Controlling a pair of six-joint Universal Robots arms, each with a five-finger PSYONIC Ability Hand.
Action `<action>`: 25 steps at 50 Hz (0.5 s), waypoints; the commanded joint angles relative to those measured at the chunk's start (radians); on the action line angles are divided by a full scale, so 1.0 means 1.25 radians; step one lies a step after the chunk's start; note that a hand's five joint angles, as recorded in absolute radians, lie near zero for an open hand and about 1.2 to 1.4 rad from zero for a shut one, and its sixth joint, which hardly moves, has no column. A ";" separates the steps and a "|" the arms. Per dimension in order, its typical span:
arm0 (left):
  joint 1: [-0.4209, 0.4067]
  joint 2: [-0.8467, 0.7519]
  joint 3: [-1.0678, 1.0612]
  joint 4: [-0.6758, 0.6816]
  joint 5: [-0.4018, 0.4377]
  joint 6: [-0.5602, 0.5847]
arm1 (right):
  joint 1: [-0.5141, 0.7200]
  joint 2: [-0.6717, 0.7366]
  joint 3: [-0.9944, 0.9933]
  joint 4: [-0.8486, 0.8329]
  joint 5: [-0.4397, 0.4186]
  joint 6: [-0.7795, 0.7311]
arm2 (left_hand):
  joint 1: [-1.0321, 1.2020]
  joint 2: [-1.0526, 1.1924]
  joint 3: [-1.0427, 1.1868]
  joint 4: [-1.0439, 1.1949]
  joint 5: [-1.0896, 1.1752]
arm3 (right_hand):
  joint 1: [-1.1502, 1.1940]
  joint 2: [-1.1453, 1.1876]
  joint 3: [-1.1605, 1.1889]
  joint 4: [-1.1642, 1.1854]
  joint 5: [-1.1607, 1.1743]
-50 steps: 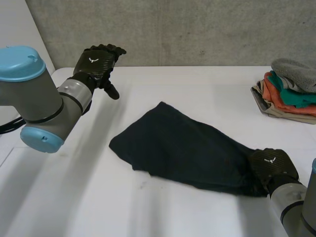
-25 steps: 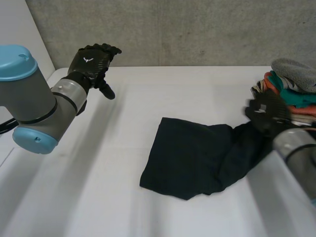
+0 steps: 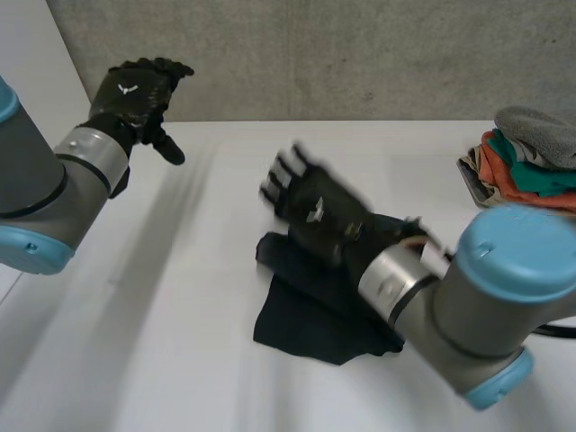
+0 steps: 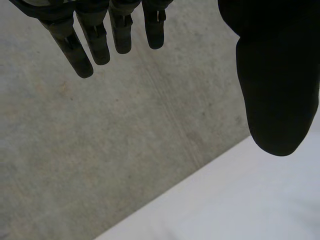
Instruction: Fold the laundry.
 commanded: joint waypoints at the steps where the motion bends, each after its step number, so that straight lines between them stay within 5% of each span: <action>1: -0.027 0.009 0.088 -0.021 -0.009 -0.019 | -0.098 -0.160 -0.048 0.110 0.094 0.485 | -0.028 -0.027 -0.030 -0.022 -0.040 | -0.035 -0.025 -0.028 -0.032 -0.037; 10: -0.196 -0.102 0.305 -0.174 0.006 -0.048 | -0.221 -0.169 -0.091 0.367 0.090 0.549 | -0.028 -0.027 -0.030 -0.022 -0.040 | -0.035 -0.025 -0.028 -0.032 -0.037; 25: -0.323 -0.450 0.582 -0.468 -0.041 -0.032 | -0.271 -0.108 -0.026 0.433 0.080 0.570 | -0.028 -0.027 -0.030 -0.022 -0.040 | -0.035 -0.025 -0.028 -0.032 -0.037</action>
